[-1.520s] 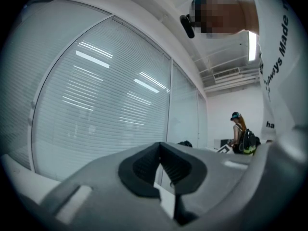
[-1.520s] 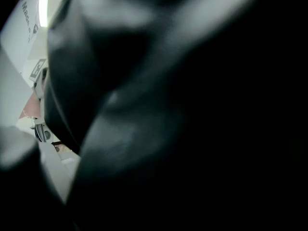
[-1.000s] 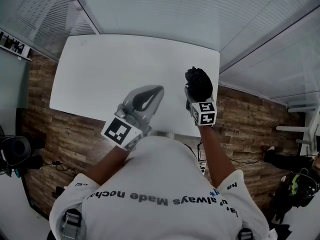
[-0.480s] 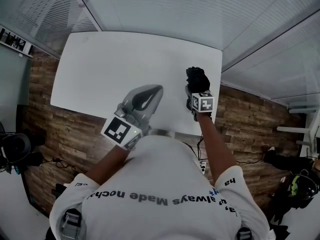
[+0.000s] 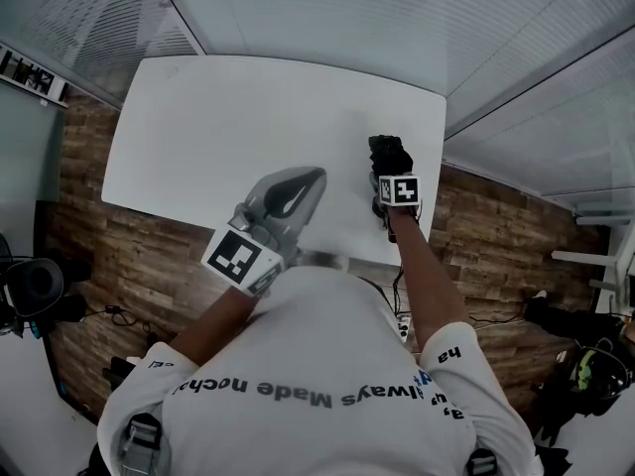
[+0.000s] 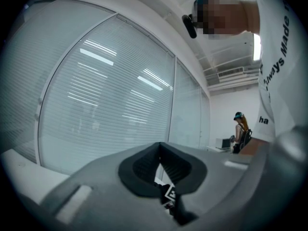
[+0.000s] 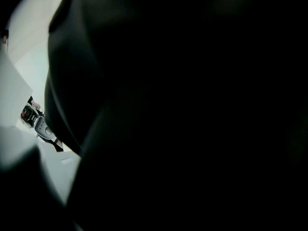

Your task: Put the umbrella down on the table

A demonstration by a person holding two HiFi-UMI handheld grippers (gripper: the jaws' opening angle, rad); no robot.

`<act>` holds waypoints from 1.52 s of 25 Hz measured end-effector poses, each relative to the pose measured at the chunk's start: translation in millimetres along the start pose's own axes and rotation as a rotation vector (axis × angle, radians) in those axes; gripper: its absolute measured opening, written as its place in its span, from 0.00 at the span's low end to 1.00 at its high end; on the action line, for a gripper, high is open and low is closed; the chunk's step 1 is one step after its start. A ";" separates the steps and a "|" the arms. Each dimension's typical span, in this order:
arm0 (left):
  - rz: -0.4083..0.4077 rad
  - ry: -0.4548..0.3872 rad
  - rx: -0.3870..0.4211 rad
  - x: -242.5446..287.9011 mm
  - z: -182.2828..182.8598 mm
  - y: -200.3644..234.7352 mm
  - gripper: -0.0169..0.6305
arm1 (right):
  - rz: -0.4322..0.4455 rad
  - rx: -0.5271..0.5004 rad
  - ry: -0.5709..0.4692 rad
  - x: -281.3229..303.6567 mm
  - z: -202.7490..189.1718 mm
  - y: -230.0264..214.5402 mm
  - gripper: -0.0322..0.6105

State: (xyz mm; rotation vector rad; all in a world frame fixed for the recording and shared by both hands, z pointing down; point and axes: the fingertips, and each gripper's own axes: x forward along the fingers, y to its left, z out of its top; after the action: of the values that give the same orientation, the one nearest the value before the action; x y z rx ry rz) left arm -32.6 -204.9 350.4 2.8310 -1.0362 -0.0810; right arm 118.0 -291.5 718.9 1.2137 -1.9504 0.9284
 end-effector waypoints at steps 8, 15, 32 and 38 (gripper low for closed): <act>0.022 0.009 -0.004 -2.7 -3.7 7.9 0.03 | -0.014 0.026 0.117 26.2 -23.9 -12.9 0.42; 0.041 0.023 -0.008 -7.9 -6.3 14.7 0.03 | -0.014 0.027 0.164 35.5 -33.6 -13.3 0.43; 0.055 0.026 -0.010 -9.6 -6.0 14.2 0.03 | -0.021 0.027 0.226 41.3 -47.7 -19.8 0.44; 0.054 0.023 -0.003 -12.6 -4.7 8.6 0.03 | -0.016 0.028 0.224 37.0 -52.0 -18.3 0.45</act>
State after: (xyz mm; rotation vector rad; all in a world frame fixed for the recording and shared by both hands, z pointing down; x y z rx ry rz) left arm -47.3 -202.8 356.3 2.7920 -1.1056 -0.0442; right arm 129.7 -271.2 781.0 1.0887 -1.7539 1.0392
